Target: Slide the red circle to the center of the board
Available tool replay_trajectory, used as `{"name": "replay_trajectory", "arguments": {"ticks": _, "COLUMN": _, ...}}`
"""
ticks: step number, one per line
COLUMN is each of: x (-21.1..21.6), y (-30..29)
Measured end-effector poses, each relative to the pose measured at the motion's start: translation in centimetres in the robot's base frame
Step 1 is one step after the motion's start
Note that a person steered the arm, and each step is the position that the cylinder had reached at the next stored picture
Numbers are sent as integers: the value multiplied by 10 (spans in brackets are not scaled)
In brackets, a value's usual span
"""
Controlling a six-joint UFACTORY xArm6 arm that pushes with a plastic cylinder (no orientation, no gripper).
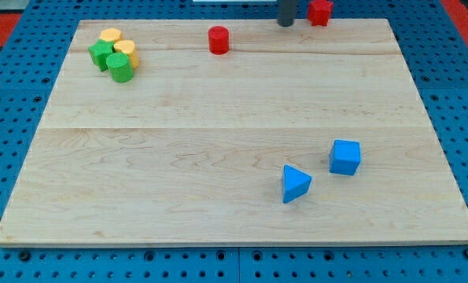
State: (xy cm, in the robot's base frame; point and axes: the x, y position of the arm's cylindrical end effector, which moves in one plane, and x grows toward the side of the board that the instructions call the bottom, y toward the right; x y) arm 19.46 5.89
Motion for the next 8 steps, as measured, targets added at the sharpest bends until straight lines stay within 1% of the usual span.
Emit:
{"name": "replay_trajectory", "arguments": {"ticks": 1, "x": 0, "y": -57}}
{"name": "replay_trajectory", "arguments": {"ticks": 2, "x": 42, "y": -68}}
{"name": "replay_trajectory", "arguments": {"ticks": 3, "x": 96, "y": -37}}
{"name": "replay_trajectory", "arguments": {"ticks": 4, "x": 96, "y": -32}}
{"name": "replay_trajectory", "arguments": {"ticks": 5, "x": 66, "y": -32}}
{"name": "replay_trajectory", "arguments": {"ticks": 6, "x": 52, "y": -71}}
{"name": "replay_trajectory", "arguments": {"ticks": 7, "x": 34, "y": -77}}
{"name": "replay_trajectory", "arguments": {"ticks": 8, "x": 43, "y": -104}}
